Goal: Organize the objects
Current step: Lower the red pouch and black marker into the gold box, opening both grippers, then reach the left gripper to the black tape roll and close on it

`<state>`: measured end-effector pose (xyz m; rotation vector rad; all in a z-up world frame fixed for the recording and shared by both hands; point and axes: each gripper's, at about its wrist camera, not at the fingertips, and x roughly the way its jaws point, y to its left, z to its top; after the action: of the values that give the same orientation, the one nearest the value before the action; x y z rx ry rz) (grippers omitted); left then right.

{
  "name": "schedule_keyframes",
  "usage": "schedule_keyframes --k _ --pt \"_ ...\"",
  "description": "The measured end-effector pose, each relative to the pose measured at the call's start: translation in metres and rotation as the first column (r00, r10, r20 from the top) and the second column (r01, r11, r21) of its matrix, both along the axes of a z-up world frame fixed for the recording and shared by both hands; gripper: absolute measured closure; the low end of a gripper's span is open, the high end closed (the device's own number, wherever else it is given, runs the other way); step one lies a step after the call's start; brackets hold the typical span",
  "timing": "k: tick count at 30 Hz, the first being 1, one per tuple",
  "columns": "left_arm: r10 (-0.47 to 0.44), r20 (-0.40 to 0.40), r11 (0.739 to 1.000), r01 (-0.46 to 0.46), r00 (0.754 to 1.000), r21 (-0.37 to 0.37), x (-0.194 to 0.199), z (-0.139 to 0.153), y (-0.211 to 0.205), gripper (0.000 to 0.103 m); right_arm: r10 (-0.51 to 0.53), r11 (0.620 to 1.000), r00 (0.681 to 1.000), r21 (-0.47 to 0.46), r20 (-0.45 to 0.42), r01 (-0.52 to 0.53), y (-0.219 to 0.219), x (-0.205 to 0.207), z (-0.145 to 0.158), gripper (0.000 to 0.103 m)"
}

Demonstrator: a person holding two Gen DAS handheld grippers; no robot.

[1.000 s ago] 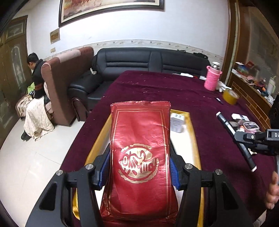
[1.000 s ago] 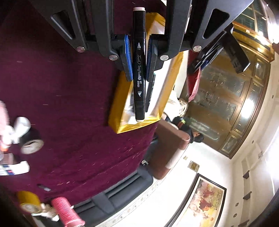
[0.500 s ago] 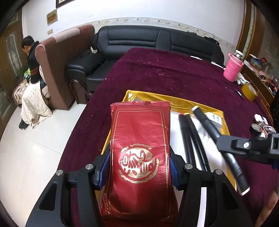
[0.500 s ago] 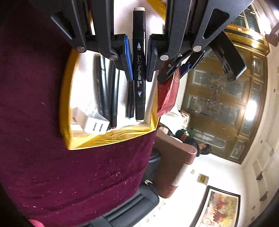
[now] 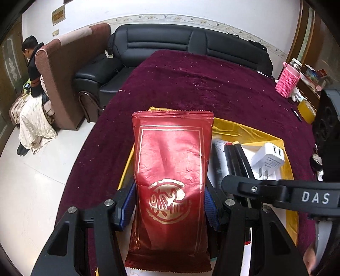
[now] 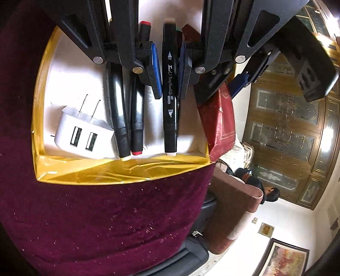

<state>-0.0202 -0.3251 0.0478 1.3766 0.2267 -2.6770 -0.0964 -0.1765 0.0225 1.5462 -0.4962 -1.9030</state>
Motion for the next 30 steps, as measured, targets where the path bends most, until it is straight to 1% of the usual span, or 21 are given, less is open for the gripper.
schedule_keyframes --k 3,5,7,9,11,13,14,15,16,17,18,19,21,24,27,30 --pt "-0.004 -0.002 1.000 0.004 1.000 0.011 0.000 -0.001 -0.001 0.046 -0.006 1.000 1.000 0.001 0.009 0.006 -0.001 -0.003 -0.005 0.085" --pt "-0.004 -0.003 1.000 0.004 1.000 0.018 0.000 -0.001 -0.002 0.044 -0.008 1.000 1.000 0.005 0.005 0.008 -0.001 -0.004 -0.005 0.085" --pt "-0.009 -0.003 1.000 0.009 1.000 0.022 0.001 -0.001 -0.001 0.040 -0.007 1.000 1.000 0.005 0.000 0.007 0.000 -0.003 -0.004 0.085" --pt "-0.012 -0.001 1.000 0.012 1.000 0.028 0.001 -0.001 0.001 0.034 -0.010 1.000 1.000 0.007 -0.006 0.010 0.002 -0.003 -0.002 0.085" --pt "-0.005 -0.001 0.999 0.005 1.000 0.035 0.003 0.001 0.002 0.032 -0.013 1.000 1.000 0.002 -0.019 0.013 0.003 0.001 0.001 0.084" --pt "0.010 -0.019 0.999 -0.009 1.000 0.047 0.008 0.008 0.000 0.026 -0.010 1.000 0.999 -0.006 -0.036 0.010 0.007 0.005 0.007 0.078" --pt "0.020 -0.039 0.998 -0.017 0.999 0.054 0.013 0.014 -0.002 0.025 -0.010 1.000 0.999 -0.010 -0.043 0.009 0.010 0.008 0.010 0.068" --pt "0.027 -0.054 0.998 -0.023 0.998 0.062 0.017 0.020 -0.003 0.024 -0.010 1.000 0.999 -0.018 -0.052 0.009 0.014 0.012 0.014 0.054" --pt "0.034 -0.071 0.997 -0.029 0.997 0.072 0.024 0.026 -0.004 0.021 -0.012 1.000 0.998 -0.023 -0.063 0.011 0.018 0.015 0.018 0.048" --pt "0.040 -0.087 0.996 -0.033 0.995 0.081 0.030 0.033 -0.005 0.021 -0.016 1.000 0.997 -0.028 -0.079 0.013 0.024 0.020 0.023 0.037" --pt "0.049 -0.107 0.995 -0.039 0.993 0.094 0.038 0.041 -0.005 0.018 -0.019 0.999 0.995 -0.041 -0.097 0.015 0.029 0.025 0.028 0.030" --pt "0.055 -0.130 0.992 -0.039 0.990 0.116 0.047 0.048 -0.004 0.014 -0.019 0.999 0.993 -0.045 -0.114 0.014 0.033 0.029 0.031 0.029" --pt "0.057 -0.175 0.988 -0.031 0.983 0.151 0.065 0.063 0.000 0.011 -0.009 1.000 0.985 -0.027 -0.173 0.004 0.045 0.042 0.042 0.028" --pt "0.051 -0.237 0.987 -0.013 0.970 0.161 0.088 0.083 0.018 0.009 -0.008 1.000 0.971 -0.025 -0.241 0.003 0.063 0.058 0.056 0.024" --pt "0.022 -0.279 0.982 0.032 0.960 0.186 0.102 0.099 0.040 0.007 -0.021 1.000 0.941 0.006 -0.338 0.025 0.093 0.077 0.070 0.019" --pt "-0.029 -0.308 0.975 0.095 0.951 0.201 0.110 0.109 0.075 0.004 -0.039 0.997 0.908 0.044 -0.418 0.063 0.127 0.096 0.077 0.016"
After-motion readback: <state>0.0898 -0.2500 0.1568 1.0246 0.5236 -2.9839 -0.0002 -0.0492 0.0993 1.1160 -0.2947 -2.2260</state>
